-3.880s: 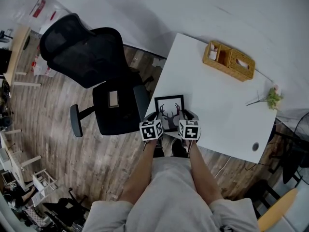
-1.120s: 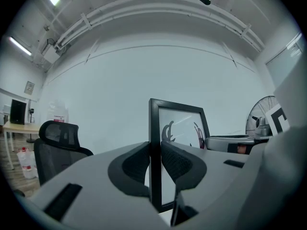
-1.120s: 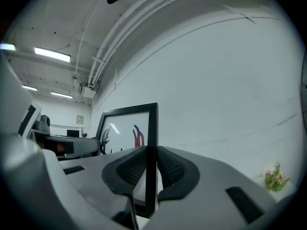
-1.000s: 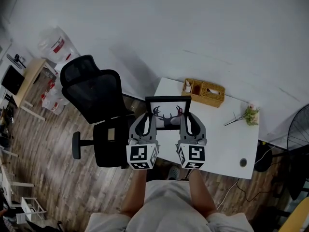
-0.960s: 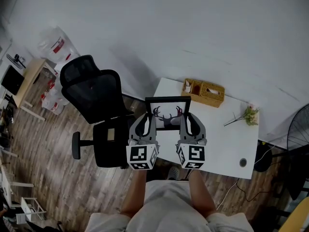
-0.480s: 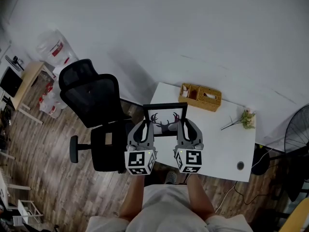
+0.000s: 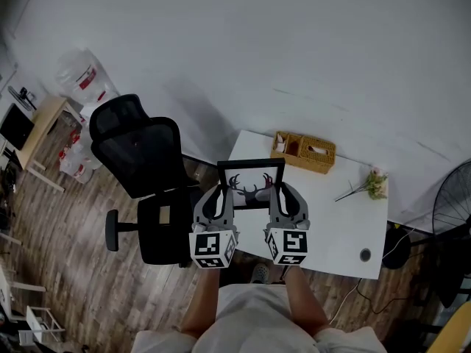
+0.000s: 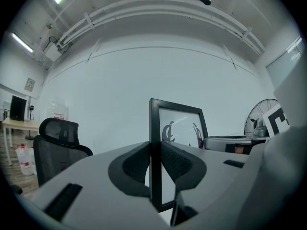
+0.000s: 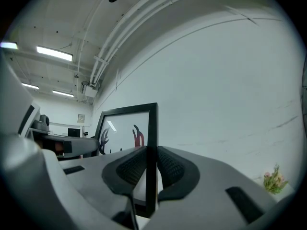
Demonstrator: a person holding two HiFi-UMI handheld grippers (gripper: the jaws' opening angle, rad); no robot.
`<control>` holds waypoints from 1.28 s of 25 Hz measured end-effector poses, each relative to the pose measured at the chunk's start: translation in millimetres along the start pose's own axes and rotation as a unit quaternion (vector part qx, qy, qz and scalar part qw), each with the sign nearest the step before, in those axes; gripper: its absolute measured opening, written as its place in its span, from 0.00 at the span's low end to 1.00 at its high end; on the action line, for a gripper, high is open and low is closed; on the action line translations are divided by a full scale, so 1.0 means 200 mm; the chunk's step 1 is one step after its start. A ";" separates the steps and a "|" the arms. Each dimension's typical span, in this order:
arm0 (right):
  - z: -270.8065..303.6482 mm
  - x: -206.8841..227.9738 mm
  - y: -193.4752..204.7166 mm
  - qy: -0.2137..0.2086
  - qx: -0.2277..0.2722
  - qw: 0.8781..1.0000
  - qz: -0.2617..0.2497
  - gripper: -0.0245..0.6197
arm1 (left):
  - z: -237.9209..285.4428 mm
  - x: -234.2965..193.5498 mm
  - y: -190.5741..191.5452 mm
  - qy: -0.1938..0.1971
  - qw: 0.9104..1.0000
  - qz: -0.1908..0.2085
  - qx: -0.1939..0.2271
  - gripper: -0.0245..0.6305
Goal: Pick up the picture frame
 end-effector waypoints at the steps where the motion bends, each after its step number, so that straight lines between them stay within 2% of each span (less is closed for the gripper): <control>1: 0.00 0.00 0.00 0.001 0.001 1.000 0.000 0.15 | 0.00 0.00 0.00 0.001 1.000 -0.001 0.001 0.17; 13: -0.02 0.00 0.02 0.014 -0.001 1.000 -0.002 0.15 | 0.00 0.00 0.03 0.010 1.000 -0.009 -0.004 0.17; 32: 0.00 0.00 0.11 0.011 -0.021 1.000 0.004 0.15 | 0.00 0.00 0.12 0.002 0.999 -0.022 -0.026 0.17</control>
Point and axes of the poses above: the fingertips, and each gripper's own axes: z forward along the fingers, x to its right, y out of its underside, the point moved 3 cm from there along -z, backward along the fingers, and after that the axes turned 10 degrees about z, right-handed, at the moved point
